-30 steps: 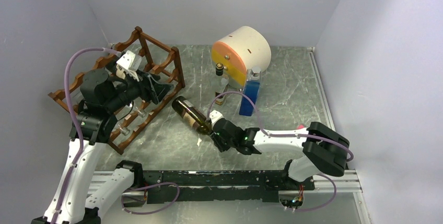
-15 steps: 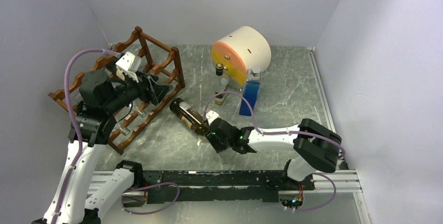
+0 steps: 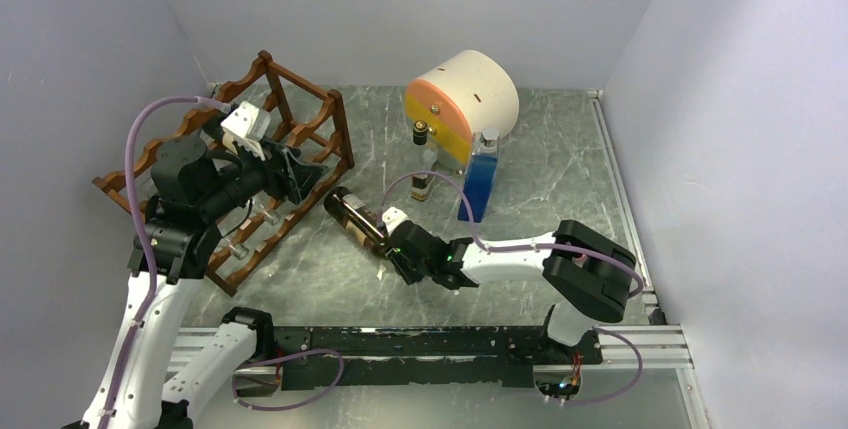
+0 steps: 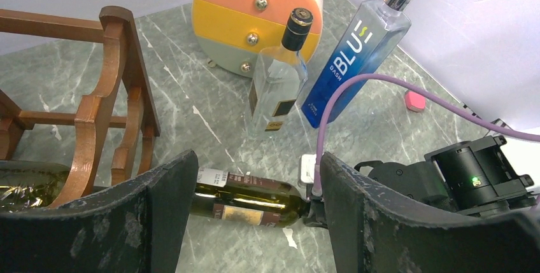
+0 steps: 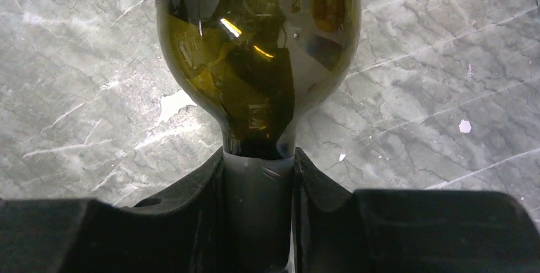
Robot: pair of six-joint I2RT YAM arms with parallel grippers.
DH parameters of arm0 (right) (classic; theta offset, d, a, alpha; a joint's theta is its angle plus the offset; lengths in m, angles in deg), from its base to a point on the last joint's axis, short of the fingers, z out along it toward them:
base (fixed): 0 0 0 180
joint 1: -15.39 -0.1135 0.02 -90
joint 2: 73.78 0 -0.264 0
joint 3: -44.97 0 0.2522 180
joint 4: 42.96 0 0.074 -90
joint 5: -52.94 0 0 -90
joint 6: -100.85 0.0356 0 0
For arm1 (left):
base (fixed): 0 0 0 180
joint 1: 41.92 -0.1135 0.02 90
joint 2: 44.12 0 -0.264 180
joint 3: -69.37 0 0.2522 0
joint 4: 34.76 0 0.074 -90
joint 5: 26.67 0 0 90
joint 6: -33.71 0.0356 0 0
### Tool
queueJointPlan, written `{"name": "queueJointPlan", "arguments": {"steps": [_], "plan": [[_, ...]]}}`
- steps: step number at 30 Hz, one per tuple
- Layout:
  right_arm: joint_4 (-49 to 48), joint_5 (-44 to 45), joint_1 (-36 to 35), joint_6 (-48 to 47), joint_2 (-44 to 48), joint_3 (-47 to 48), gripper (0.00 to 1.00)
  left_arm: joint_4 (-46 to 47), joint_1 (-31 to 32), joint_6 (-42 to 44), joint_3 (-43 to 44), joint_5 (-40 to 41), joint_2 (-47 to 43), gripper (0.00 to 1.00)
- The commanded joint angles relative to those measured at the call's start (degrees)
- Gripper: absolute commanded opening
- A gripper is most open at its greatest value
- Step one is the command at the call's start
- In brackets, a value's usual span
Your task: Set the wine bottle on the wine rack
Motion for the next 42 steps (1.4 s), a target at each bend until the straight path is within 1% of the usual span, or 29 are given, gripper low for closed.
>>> {"name": "queueJointPlan", "arguments": {"steps": [1, 13, 29, 34, 39, 42], "plan": [[0.16, -0.19, -0.23, -0.36, 1.17, -0.12, 0.00, -0.69, 0.34, 0.71, 2.13, 1.26, -1.01, 0.75], [-0.01, -0.21, -0.22, -0.26, 16.29, -2.40, 0.00, -1.56, 0.32, 0.88, 2.70, 2.30, -2.47, 0.75], [3.41, 1.66, -0.23, -0.18, 28.62, -0.92, 0.00, -3.06, 0.33, 1.15, 4.48, 4.02, -5.15, 0.75], [3.73, 2.75, -0.23, -0.18, 28.54, 1.94, 0.00, -3.23, 0.34, 0.82, 5.66, 5.13, -6.14, 0.75], [2.94, 6.26, -0.04, -0.92, 23.18, 6.82, 0.00, -3.01, 0.34, 0.13, 6.80, 6.64, -7.48, 0.75], [1.66, 6.70, 0.20, -0.85, 20.18, 8.85, 0.00, -3.21, 0.34, 0.24, 7.21, 7.40, -8.10, 0.75]]}}
